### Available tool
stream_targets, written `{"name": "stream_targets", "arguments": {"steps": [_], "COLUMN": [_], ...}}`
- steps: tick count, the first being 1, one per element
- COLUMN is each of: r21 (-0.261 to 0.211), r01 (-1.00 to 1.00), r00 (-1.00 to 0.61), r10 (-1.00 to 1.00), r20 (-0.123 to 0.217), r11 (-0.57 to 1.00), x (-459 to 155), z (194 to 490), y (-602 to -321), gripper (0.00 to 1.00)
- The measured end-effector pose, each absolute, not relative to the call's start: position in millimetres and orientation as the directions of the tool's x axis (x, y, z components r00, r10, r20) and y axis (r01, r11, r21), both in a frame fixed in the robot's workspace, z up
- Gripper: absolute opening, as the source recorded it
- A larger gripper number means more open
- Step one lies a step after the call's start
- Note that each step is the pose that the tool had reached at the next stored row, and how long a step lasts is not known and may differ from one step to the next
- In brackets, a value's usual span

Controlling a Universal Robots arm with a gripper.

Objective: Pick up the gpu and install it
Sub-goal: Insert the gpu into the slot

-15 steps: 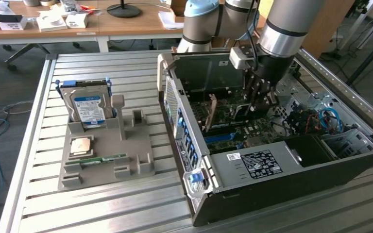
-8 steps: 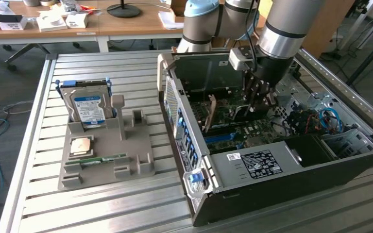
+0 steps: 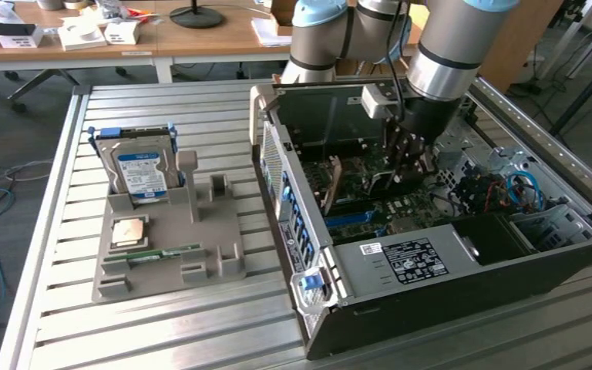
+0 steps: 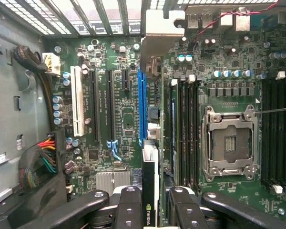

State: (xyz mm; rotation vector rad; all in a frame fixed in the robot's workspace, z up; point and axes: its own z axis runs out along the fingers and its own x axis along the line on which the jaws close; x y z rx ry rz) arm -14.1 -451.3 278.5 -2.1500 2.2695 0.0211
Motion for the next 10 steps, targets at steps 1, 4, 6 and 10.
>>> {"name": "stream_targets", "arguments": {"steps": [1,4,6,10], "r21": [-0.001,-0.001,-0.001,-0.001], "r01": [-0.999,-0.999,-0.999,-0.999], "r00": [-0.054,-0.054,-0.054,-0.054], "r10": [-0.998,-0.998,-0.998,-0.998], "r20": [-0.02,-0.02,-0.02,-0.02], "r11": [0.054,0.054,0.054,0.054], "x": [-14.2,-14.6,-14.6,-17.7], "z": [277.1,273.4,273.2,273.0], "y": [-451.3,-451.3,-451.3,-451.3], "gripper": [0.27,0.27,0.27,0.27]}}
